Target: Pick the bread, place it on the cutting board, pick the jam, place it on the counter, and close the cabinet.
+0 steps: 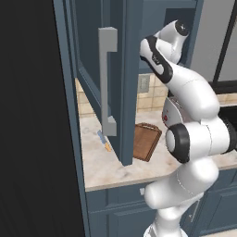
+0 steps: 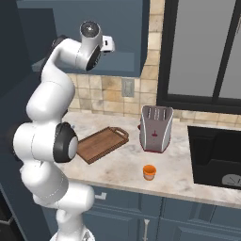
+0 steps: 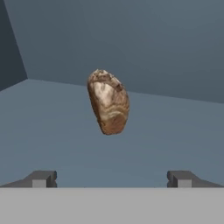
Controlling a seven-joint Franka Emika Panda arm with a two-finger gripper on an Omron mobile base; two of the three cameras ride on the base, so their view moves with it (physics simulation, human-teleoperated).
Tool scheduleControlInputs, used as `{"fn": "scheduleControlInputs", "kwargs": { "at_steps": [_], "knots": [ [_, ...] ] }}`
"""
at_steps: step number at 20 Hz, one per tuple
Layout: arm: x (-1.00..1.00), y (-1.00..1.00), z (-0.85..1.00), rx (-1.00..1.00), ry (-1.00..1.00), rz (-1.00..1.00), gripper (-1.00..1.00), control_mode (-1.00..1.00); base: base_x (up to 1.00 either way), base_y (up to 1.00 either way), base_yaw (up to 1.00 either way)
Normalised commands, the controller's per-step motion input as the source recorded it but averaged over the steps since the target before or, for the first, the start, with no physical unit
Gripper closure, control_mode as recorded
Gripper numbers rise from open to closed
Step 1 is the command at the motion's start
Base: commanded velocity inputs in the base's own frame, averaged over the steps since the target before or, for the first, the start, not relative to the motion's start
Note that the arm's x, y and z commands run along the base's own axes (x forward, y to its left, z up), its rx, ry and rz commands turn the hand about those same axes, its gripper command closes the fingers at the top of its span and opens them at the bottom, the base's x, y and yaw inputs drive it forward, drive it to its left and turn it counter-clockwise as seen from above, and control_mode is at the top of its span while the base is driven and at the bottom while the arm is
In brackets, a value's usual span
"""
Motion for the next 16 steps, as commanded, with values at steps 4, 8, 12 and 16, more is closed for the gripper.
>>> {"fn": "scheduleControlInputs", "kwargs": {
  "at_steps": [4, 8, 12, 16],
  "knots": [
    [0.12, 0.11, 0.0, 0.0, 0.0, 0.0, -1.0, -1.0, 0.0, 0.0, 0.0],
    [0.13, 0.09, 0.0, 0.0, 0.0, 0.0, -1.0, -1.0, 0.0, 0.0, 0.0],
    [0.18, 0.03, 0.0, 0.0, 0.0, 0.0, -1.0, -1.0, 0.0, 0.0, 0.0],
    [0.23, 0.0, 0.0, 0.0, 0.0, 0.0, -1.0, -1.0, 0.0, 0.0, 0.0]
  ]
}}
